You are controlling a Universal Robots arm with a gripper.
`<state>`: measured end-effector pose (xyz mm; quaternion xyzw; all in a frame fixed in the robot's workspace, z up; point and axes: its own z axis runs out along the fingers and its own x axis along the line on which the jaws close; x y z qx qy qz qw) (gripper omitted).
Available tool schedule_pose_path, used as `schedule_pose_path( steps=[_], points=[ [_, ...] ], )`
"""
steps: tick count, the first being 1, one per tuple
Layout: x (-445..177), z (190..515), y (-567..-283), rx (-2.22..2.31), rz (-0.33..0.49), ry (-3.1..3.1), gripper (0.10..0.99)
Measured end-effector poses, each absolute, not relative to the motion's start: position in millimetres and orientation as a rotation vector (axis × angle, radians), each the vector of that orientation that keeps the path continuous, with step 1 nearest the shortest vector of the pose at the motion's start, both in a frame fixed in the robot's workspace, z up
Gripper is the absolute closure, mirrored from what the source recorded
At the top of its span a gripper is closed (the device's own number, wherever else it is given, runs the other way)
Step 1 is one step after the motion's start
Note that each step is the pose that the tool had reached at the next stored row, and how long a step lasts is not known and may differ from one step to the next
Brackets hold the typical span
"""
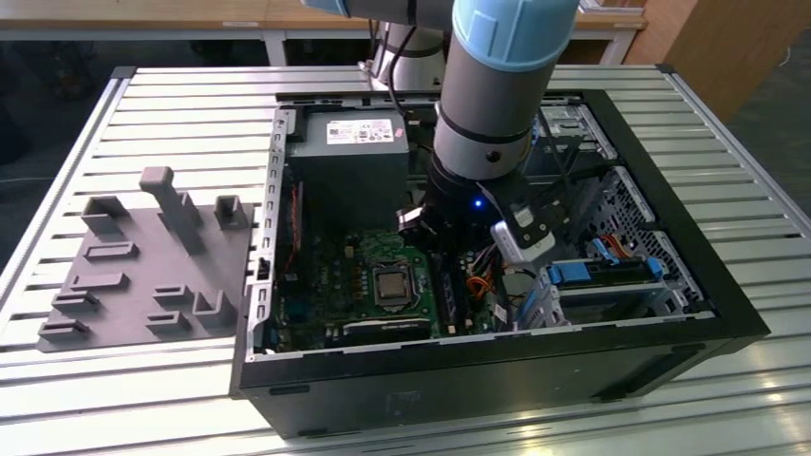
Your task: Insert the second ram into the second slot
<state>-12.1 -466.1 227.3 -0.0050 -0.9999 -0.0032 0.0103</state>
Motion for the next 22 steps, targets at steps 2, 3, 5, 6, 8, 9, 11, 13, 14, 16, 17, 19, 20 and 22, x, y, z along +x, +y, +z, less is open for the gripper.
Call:
schedule_pose_path(
  steps=[2,3,5,6,8,9,11,13,14,16,17,19,20,22],
  points=[
    [-12.1,226.6,-466.1,-0.016,-0.010,-3.121,0.953],
    [-12.1,226.1,-466.1,-0.016,-0.010,-3.120,0.953],
    [-12.1,225.2,-466.1,-0.016,-0.009,-3.120,0.953],
    [-12.2,224.9,-466.2,-0.016,-0.009,-3.120,0.953],
    [-12.1,224.6,-466.1,-0.016,-0.009,-3.120,0.953],
    [-12.1,224.4,-466.1,-0.016,-0.010,-3.120,0.953],
    [-12.1,224.3,-466.1,-0.016,-0.010,-3.120,0.953],
    [-12.1,223.5,-466.1,-0.016,-0.010,-3.120,0.953],
    [-12.1,223.1,-466.1,-0.016,-0.010,-3.120,0.953],
    [-12.1,222.6,-466.1,-0.016,-0.009,-3.120,0.953],
    [-12.1,222.6,-466.2,-0.017,-0.009,-3.120,0.953],
    [-11.9,222.3,-466.1,-0.017,-0.011,-3.120,0.953],
    [-11.8,222.3,-466.1,-0.017,-0.011,-3.120,0.953],
    [-11.4,222.2,-466.1,-0.017,-0.011,-3.120,0.953]
  ],
)
